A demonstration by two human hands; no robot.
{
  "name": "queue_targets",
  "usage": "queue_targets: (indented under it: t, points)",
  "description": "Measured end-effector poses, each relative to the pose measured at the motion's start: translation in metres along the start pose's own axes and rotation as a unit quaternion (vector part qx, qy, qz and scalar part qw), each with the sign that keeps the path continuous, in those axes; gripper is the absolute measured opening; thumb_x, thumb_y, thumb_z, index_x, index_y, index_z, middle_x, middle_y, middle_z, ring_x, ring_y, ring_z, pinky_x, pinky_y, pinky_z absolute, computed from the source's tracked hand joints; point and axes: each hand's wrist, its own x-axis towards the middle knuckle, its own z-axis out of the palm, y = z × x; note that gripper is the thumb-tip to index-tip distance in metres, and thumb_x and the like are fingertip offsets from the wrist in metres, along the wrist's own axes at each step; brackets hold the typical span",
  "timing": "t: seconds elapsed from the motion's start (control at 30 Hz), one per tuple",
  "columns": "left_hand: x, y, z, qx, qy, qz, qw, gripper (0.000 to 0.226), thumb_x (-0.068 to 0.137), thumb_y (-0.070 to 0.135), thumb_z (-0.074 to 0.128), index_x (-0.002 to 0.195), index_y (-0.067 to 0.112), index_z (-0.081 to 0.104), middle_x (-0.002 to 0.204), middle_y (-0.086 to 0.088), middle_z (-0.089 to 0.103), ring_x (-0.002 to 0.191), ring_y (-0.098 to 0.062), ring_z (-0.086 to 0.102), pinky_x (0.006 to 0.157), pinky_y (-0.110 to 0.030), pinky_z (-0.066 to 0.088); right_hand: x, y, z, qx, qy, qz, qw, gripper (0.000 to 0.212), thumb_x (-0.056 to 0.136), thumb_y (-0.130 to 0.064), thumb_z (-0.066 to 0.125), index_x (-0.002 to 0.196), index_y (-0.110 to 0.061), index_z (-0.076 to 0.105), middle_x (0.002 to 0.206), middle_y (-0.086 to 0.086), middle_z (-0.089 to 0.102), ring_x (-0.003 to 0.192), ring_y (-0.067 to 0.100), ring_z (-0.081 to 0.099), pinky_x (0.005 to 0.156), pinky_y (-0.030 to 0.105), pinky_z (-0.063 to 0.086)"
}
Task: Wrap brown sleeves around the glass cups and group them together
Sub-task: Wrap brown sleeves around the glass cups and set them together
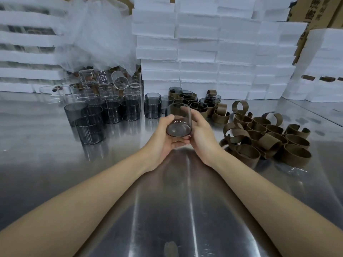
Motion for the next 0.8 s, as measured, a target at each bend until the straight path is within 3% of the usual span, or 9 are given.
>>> queue_targets:
  t: [0.13, 0.2, 0.27, 0.37, 0.43, 0.5, 0.57, 0.67, 0.8]
  points:
    - [0.001, 0.005, -0.004, 0.023, 0.060, 0.001, 0.998, 0.052, 0.100, 0.043, 0.027, 0.102, 0.007, 0.064, 0.085, -0.012, 0.070, 0.068, -0.018, 0.064, 0.059, -0.026, 0.054, 0.002, 0.002, -0.002, -0.060, -0.109, -0.011, 0.992, 0.070, 0.074, 0.027, 0.039, 0.129, -0.017, 0.046, 0.114, 0.003, 0.062, 0.105, 0.026, 0.059, 0.071, 0.027, 0.050]
    - [0.002, 0.004, -0.003, 0.067, 0.104, -0.018, 0.992, 0.050, 0.101, 0.043, 0.027, 0.109, 0.012, 0.064, 0.102, -0.013, 0.072, 0.088, -0.020, 0.069, 0.071, -0.029, 0.056, 0.000, 0.004, -0.002, -0.097, -0.140, 0.006, 0.985, 0.070, 0.079, 0.018, 0.052, 0.137, -0.016, 0.032, 0.121, -0.001, 0.056, 0.119, 0.019, 0.056, 0.091, 0.028, 0.053]
    - [-0.001, -0.001, -0.005, 0.197, 0.125, 0.022, 0.972, 0.042, 0.104, 0.040, 0.026, 0.115, 0.022, 0.062, 0.116, -0.007, 0.068, 0.107, -0.012, 0.065, 0.092, -0.025, 0.051, -0.006, 0.005, -0.003, -0.146, -0.129, 0.005, 0.981, 0.070, 0.079, 0.000, 0.066, 0.136, -0.019, 0.029, 0.119, -0.003, 0.056, 0.112, 0.009, 0.058, 0.101, 0.032, 0.048]
    - [-0.012, -0.001, -0.005, 0.465, 0.102, 0.220, 0.851, 0.041, 0.105, 0.024, 0.030, 0.145, 0.020, 0.041, 0.135, 0.004, 0.040, 0.114, 0.019, 0.039, 0.096, 0.003, 0.025, -0.005, 0.003, -0.004, -0.196, -0.007, -0.044, 0.980, 0.060, 0.075, 0.006, 0.074, 0.119, -0.013, 0.039, 0.105, -0.001, 0.059, 0.099, 0.014, 0.060, 0.092, 0.034, 0.050]
    - [-0.016, 0.001, -0.004, 0.576, 0.039, 0.312, 0.755, 0.050, 0.096, 0.010, 0.039, 0.147, 0.012, 0.041, 0.147, -0.002, 0.039, 0.135, -0.001, 0.029, 0.113, -0.011, 0.016, -0.004, 0.003, -0.003, -0.237, 0.026, -0.072, 0.969, 0.052, 0.076, 0.010, 0.070, 0.116, -0.007, 0.041, 0.105, 0.006, 0.060, 0.099, 0.022, 0.060, 0.089, 0.033, 0.049]
    - [-0.020, 0.000, 0.003, 0.668, -0.025, 0.337, 0.663, 0.052, 0.094, 0.016, 0.038, 0.146, 0.010, 0.044, 0.154, -0.004, 0.038, 0.147, -0.019, 0.020, 0.122, -0.036, 0.011, -0.005, 0.007, -0.004, -0.292, 0.014, -0.092, 0.952, 0.044, 0.086, 0.012, 0.058, 0.126, 0.001, 0.044, 0.121, 0.020, 0.058, 0.115, 0.035, 0.056, 0.087, 0.013, 0.045]
    - [-0.022, -0.003, 0.011, 0.716, -0.025, 0.323, 0.619, 0.055, 0.097, 0.026, 0.031, 0.150, 0.012, 0.037, 0.159, 0.000, 0.029, 0.151, -0.019, 0.008, 0.122, -0.046, 0.005, -0.008, 0.012, -0.008, -0.342, 0.000, -0.106, 0.934, 0.046, 0.090, 0.015, 0.049, 0.135, 0.008, 0.040, 0.136, 0.028, 0.050, 0.127, 0.038, 0.048, 0.079, -0.005, 0.034]
    - [-0.024, -0.001, 0.010, 0.702, 0.023, 0.326, 0.632, 0.054, 0.100, 0.027, 0.032, 0.152, 0.013, 0.031, 0.162, 0.004, 0.020, 0.151, -0.014, 0.003, 0.123, -0.042, 0.007, -0.012, 0.009, 0.001, -0.344, 0.008, -0.146, 0.927, 0.044, 0.093, -0.003, 0.052, 0.135, -0.007, 0.045, 0.125, 0.013, 0.061, 0.114, 0.025, 0.058, 0.082, 0.008, 0.039]
    - [-0.023, 0.003, 0.009, 0.598, 0.085, 0.347, 0.717, 0.048, 0.102, 0.023, 0.032, 0.149, 0.014, 0.038, 0.159, 0.005, 0.025, 0.150, -0.011, 0.014, 0.118, -0.016, 0.012, -0.012, 0.008, 0.012, -0.336, 0.025, -0.165, 0.927, 0.020, 0.081, -0.029, 0.054, 0.100, -0.021, 0.052, 0.071, -0.015, 0.058, 0.065, 0.003, 0.055, 0.063, 0.021, 0.044]
